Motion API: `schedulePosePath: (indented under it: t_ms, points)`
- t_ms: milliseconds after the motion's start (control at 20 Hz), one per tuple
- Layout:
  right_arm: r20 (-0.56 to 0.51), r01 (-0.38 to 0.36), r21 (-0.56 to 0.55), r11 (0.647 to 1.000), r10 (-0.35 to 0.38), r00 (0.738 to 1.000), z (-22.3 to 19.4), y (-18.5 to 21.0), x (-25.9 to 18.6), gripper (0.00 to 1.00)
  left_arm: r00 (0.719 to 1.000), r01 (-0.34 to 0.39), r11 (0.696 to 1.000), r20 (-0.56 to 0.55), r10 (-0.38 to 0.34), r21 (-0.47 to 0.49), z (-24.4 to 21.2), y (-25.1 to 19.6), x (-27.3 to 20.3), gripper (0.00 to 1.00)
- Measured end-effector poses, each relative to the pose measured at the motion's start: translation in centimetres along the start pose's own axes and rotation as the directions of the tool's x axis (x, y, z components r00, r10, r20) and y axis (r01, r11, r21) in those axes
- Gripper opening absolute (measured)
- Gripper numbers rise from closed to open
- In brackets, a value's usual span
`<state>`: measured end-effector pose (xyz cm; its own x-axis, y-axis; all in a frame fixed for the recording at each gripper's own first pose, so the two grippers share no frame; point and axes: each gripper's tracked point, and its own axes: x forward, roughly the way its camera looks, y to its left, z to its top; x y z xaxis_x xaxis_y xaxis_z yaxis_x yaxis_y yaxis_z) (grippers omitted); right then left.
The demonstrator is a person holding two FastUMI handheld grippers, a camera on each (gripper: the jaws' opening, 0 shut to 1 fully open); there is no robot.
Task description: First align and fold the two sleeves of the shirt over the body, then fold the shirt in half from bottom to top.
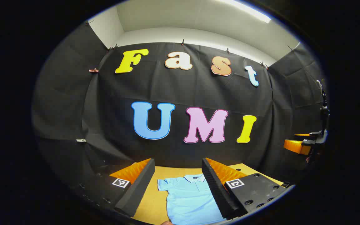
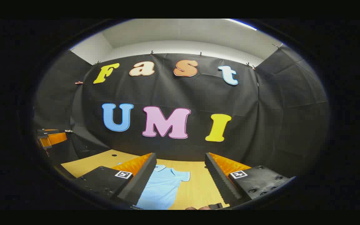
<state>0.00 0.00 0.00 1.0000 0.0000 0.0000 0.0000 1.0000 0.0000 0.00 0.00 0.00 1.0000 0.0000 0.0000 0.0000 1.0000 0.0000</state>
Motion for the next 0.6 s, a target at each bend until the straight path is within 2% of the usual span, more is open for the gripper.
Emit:
schedulePosePath:
  t_ms: [600]
  points:
    - [-0.008, 0.007, 0.002, 1.000, -0.007, 1.000, 0.2, 1.0, 0.4, 0.97, 1.000, -0.026, 0.999, 0.004, 0.026, 0.028, 0.6, 2.1, -0.6, 0.96]
